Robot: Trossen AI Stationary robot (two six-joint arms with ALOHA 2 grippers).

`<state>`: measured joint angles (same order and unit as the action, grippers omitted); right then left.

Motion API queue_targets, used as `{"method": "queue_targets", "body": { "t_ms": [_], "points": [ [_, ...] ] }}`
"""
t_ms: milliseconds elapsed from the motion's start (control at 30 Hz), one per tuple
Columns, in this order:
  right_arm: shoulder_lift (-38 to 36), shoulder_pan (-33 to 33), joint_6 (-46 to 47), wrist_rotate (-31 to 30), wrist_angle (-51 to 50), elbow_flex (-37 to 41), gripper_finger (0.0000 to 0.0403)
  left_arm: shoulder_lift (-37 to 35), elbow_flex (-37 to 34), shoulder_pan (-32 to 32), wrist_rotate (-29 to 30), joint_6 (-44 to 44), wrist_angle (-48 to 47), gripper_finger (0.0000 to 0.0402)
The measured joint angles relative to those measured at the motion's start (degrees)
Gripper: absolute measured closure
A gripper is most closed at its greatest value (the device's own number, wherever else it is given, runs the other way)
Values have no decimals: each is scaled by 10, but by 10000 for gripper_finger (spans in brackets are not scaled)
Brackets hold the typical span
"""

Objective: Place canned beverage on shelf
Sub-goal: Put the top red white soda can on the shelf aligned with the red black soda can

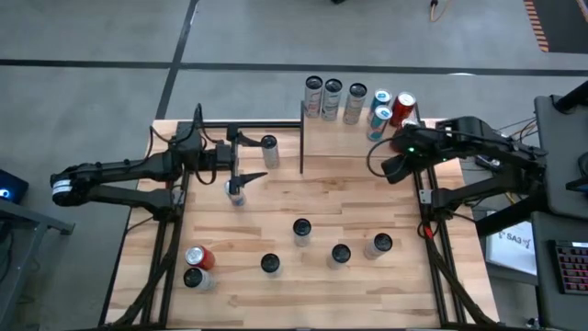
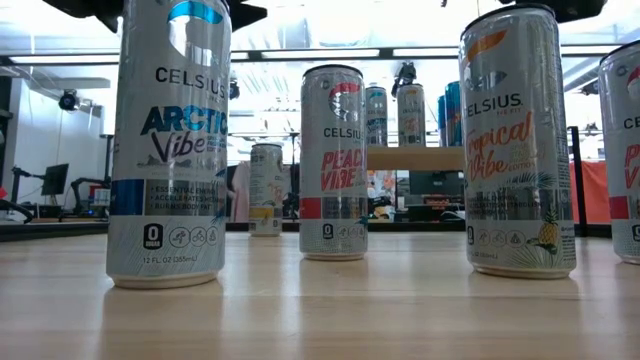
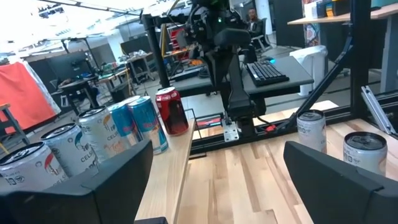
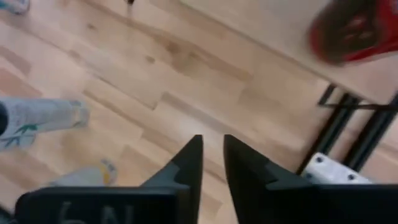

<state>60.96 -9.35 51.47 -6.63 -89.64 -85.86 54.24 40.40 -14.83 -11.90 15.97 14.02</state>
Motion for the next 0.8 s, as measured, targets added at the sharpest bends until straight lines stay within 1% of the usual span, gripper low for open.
{"method": "queue_targets", "body": {
  "t_ms": [100, 133, 267, 400, 500, 600, 800],
  "points": [
    [-27, -10, -25, -13, -2, 21, 380, 0, 0, 0, 4, 0, -1, 55],
    [-34, -14, -30, -29, -2, 25, 387, 0, 0, 0, 5, 0, -1, 55],
    [-71, -25, -31, -101, 0, 50, 393, 0, 0, 0, 5, 0, 0, 55],
    [-89, -33, -30, -139, -5, 68, 394, 0, 0, 0, 5, 0, 6, 55],
    [-91, -33, -26, -182, -3, 83, 394, 0, 0, 0, 5, 0, 8, 55],
    [-83, -36, -27, -207, -3, 99, 394, 0, 0, 0, 5, 0, 9, 55],
    [-60, -49, -42, -218, -3, 117, 394, 0, 0, 0, 5, 0, 9, 55]
  ]
}}
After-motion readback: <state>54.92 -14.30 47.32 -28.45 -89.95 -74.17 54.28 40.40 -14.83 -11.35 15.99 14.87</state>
